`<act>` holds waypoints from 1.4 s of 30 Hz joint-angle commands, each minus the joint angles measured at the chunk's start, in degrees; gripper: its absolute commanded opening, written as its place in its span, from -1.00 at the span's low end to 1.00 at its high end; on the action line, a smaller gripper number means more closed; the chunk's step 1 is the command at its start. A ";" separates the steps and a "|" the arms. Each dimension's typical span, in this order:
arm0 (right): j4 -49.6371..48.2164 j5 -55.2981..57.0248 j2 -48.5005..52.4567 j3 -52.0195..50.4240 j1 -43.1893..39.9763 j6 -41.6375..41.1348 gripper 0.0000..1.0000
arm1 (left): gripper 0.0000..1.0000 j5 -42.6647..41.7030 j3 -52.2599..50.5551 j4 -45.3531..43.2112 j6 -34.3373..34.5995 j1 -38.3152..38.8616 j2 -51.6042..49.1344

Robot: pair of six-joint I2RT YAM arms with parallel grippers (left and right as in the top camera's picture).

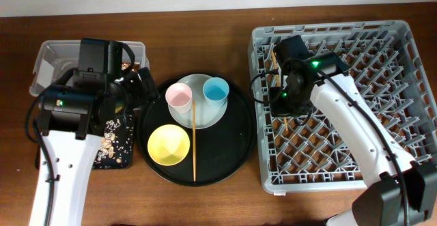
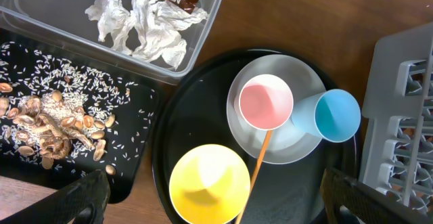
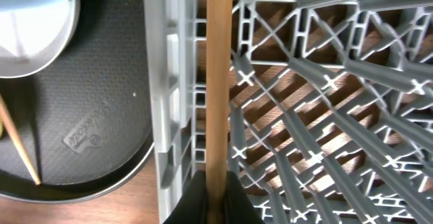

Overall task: Sort waste into correct bins and load items into the dishwasher rack
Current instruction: 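Carry the chopstick to the rack and insert it upright, right gripper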

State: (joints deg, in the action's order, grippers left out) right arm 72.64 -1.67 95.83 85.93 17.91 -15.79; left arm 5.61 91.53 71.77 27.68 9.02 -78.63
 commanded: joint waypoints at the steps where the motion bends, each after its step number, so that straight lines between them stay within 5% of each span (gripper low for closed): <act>1: 0.79 5.81 -1.25 0.48 -0.37 0.59 -0.92 | 0.99 0.24 0.68 -0.04 -0.31 -0.31 0.48; 33: 5.60 15.28 -1.22 0.48 -0.42 -1.20 -0.92 | 0.98 0.24 0.68 -0.04 -0.31 -0.31 0.48; 38: 3.76 15.19 -0.81 -0.17 -0.42 -5.99 -0.92 | 0.98 0.24 0.68 -0.04 -0.31 -0.31 0.48; 42: -2.84 10.32 -0.81 -3.96 -0.42 -2.27 -0.92 | 0.98 0.24 0.68 -0.07 -0.31 -0.31 0.48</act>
State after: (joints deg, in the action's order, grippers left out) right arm 70.67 10.66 95.79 82.83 17.91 -20.03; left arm 5.61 91.53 71.79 27.68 9.02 -78.63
